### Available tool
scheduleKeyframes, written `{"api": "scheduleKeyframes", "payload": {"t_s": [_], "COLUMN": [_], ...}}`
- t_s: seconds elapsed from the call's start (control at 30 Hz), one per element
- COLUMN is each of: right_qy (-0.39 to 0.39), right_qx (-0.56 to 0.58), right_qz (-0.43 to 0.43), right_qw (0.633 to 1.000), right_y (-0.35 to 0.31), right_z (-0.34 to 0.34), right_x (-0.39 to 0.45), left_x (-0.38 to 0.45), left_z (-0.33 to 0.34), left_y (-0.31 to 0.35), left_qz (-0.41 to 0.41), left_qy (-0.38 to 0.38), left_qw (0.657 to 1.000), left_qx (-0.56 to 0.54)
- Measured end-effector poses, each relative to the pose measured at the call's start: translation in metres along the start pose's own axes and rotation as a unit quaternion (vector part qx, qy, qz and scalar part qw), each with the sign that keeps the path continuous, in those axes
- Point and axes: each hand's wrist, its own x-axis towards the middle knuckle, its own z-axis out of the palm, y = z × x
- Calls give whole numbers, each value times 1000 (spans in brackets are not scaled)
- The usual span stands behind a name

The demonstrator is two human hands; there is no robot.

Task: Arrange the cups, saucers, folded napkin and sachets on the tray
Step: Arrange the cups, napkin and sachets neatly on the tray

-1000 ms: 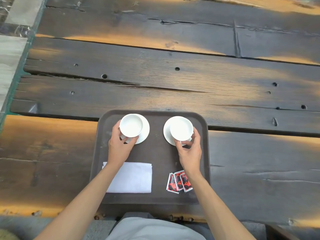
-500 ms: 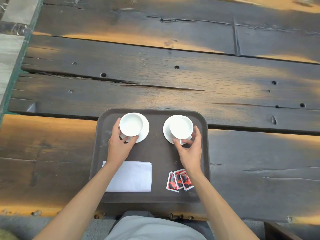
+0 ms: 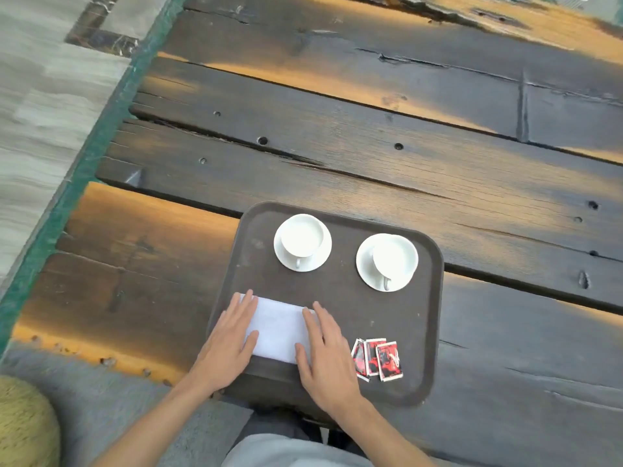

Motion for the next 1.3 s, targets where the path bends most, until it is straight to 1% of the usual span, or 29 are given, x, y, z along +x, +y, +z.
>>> {"api": "scheduleKeyframes", "payload": {"t_s": [0.07, 0.1, 0.23, 0.33, 0.5, 0.63, 0.7, 0.77, 0.83, 0.87, 0.93, 1.0, 1.07, 1.13, 1.2, 1.3], "right_qy": [-38, -48, -50, -42, -49, -78, -91, -75, -32, -6, 55, 99, 92, 57, 28, -8], "right_qx": [-41, -61, -133, -166, -191, -191, -172, -119, -48, -14, 45, 78, 80, 74, 64, 72], "right_qz": [-32, -40, -29, -41, -39, -27, -23, -30, -35, -21, 59, 152, 198, 211, 208, 183], "right_qw": [998, 996, 989, 984, 980, 978, 981, 990, 998, 1000, 996, 980, 973, 973, 976, 980], "right_y": [-2, -1, 19, 29, 31, 24, 22, 22, 25, 29, 45, 67, 89, 104, 109, 110], "right_z": [20, 28, 46, 50, 51, 43, 37, 24, 5, -5, -27, -45, -56, -60, -61, -57], "right_x": [4, 6, 14, 14, 14, 14, 12, 3, -12, -20, -35, -44, -51, -57, -58, -58], "left_x": [2, 4, 12, 12, 13, 11, 10, 8, 5, 2, -1, -2, -1, 2, 7, 16], "left_z": [5, 7, 17, 27, 32, 29, 29, 29, 31, 33, 45, 61, 80, 99, 109, 112], "left_y": [-7, -10, -18, -26, -30, -27, -18, -3, 21, 36, 68, 102, 132, 152, 163, 175], "left_qz": [1, 4, 26, 35, 32, 11, -9, -23, -2, 19, 57, 55, 29, -13, -67, -128], "left_qy": [-30, -33, -1, 14, 8, 4, 10, 34, 72, 84, 103, 109, 80, 50, 41, 36], "left_qw": [998, 996, 980, 978, 980, 975, 975, 977, 981, 984, 990, 993, 993, 993, 989, 971], "left_qx": [51, 79, 197, 208, 198, 220, 221, 207, 180, 154, 79, -5, -76, -106, -127, -198]}}
